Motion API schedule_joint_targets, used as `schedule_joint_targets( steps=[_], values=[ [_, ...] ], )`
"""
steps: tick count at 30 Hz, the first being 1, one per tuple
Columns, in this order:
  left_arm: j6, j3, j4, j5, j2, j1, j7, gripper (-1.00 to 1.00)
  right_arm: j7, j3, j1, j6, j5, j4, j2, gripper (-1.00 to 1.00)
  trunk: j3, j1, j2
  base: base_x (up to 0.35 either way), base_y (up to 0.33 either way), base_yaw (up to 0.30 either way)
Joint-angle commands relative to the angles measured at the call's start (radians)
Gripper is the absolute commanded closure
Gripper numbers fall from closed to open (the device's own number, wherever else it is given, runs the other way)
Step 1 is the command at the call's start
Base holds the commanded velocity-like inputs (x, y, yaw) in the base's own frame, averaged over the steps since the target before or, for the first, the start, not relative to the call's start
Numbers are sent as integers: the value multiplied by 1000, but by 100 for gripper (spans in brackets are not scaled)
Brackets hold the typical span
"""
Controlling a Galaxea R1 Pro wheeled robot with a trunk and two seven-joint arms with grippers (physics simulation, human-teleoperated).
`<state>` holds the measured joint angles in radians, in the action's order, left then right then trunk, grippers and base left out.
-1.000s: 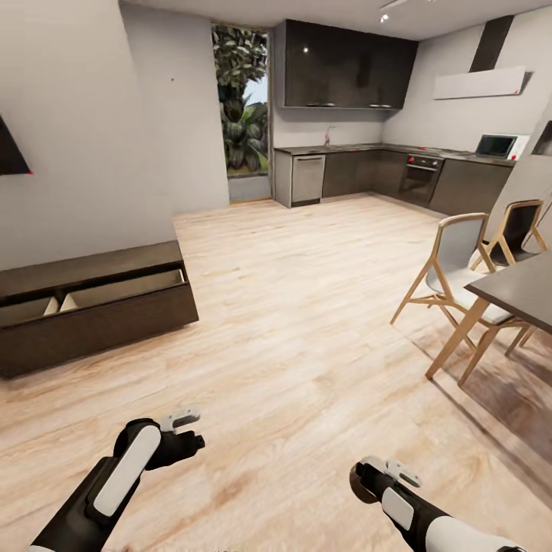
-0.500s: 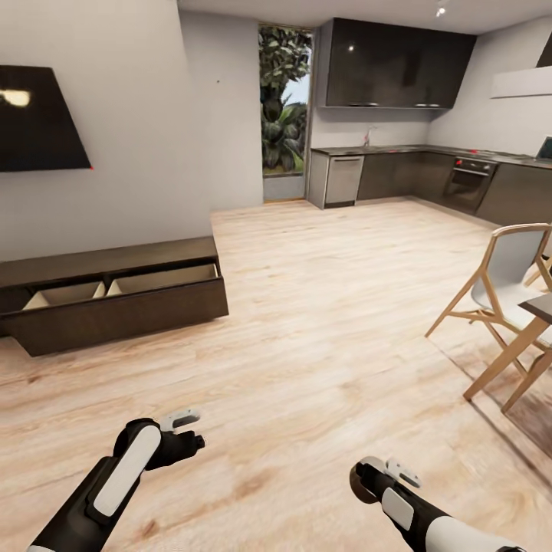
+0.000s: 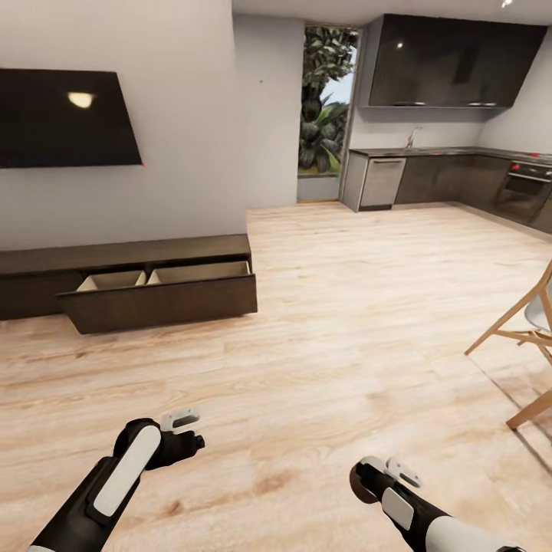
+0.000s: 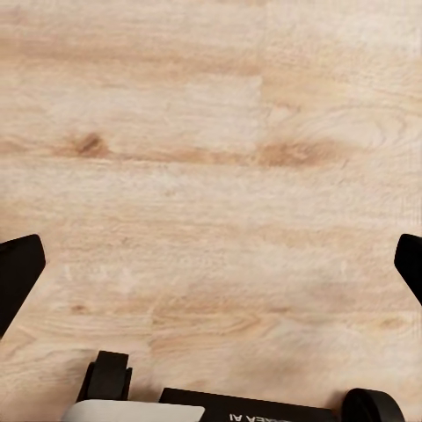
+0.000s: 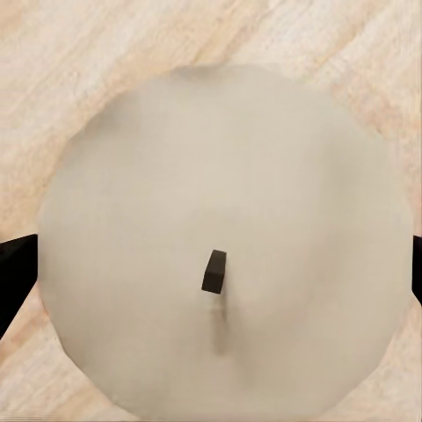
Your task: Place each of the two pumpkins and all three candles from the living room inside a cabinet in the living room (use any cabinet), then make sure every cabinet is closed, and position the cauldron so it is next to a table in the living room.
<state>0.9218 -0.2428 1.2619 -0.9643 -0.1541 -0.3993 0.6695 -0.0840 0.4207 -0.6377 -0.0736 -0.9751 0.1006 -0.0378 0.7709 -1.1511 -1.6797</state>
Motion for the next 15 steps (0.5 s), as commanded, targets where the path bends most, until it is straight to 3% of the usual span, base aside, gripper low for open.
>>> schedule_joint_targets(
  steps=[1, 7, 10, 15],
  values=[
    [0, -3, 1, -10, -1, -1, 11, -100, -5, 9, 0, -2, -8, 2, -1, 100, 1, 0, 0, 0, 0, 285],
    [0, -3, 1, -10, -1, -1, 11, -100, -4, 9, 1, -2, -8, 3, -1, 100, 1, 0, 0, 0, 0, 285],
    [0, -3, 1, -10, -1, -1, 10, -100, -2, 9, 0, -2, -8, 4, -2, 100, -9, 12, 21, 0, 0, 278],
    [0, -3, 0, -10, -1, -1, 10, -100, -1, 9, 0, -2, -8, 4, -2, 100, -24, 31, 56, 0, 0, 92]
  ],
)
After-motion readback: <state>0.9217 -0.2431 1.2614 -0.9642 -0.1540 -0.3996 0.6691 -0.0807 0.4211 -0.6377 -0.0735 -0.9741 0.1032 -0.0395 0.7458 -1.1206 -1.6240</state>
